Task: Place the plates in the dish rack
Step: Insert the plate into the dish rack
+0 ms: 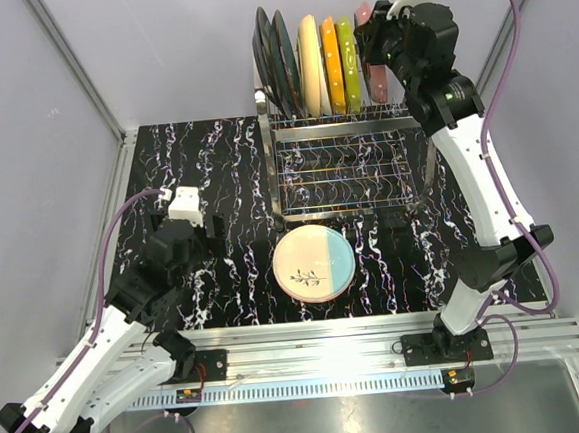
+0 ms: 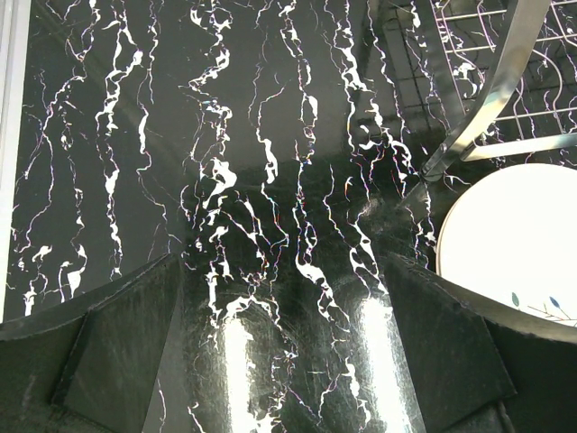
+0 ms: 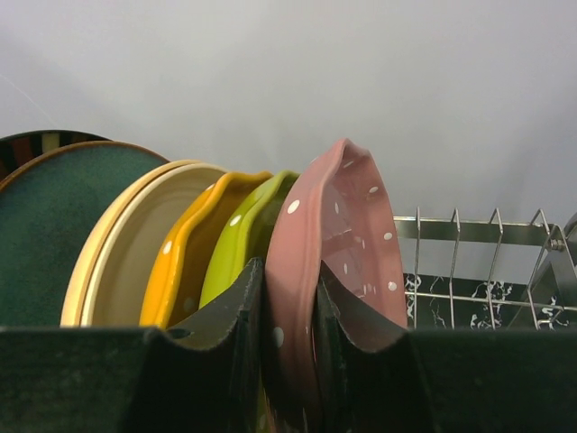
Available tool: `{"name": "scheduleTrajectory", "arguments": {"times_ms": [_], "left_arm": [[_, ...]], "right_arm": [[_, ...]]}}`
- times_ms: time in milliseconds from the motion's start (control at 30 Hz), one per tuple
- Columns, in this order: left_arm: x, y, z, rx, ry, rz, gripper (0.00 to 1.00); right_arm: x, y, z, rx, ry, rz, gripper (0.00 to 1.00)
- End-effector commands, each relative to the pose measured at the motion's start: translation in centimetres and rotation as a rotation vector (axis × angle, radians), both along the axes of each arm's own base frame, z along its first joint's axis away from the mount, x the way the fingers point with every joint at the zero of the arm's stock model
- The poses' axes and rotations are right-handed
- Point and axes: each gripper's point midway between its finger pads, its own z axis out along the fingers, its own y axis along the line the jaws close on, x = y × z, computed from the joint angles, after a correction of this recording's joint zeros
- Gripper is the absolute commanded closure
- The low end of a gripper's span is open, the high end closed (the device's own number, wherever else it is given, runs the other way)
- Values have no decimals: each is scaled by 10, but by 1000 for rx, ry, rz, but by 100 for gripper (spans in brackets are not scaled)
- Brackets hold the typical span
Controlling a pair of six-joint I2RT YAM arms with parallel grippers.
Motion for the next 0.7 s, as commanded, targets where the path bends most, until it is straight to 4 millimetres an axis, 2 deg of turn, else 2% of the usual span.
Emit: {"name": "scheduleTrajectory", "arguments": {"times_ms": [0, 467, 667], "left_arm": [[8, 3, 11, -12, -50, 33, 1], [9, 4, 9, 1, -39, 44, 1], [9, 5, 9, 1, -40, 51, 1]], "right_arm": [[-39, 5, 80, 120, -190, 71, 100], [-49, -3, 102, 211, -225, 48, 100], [-42, -2, 93, 257, -201, 37, 100]]}}
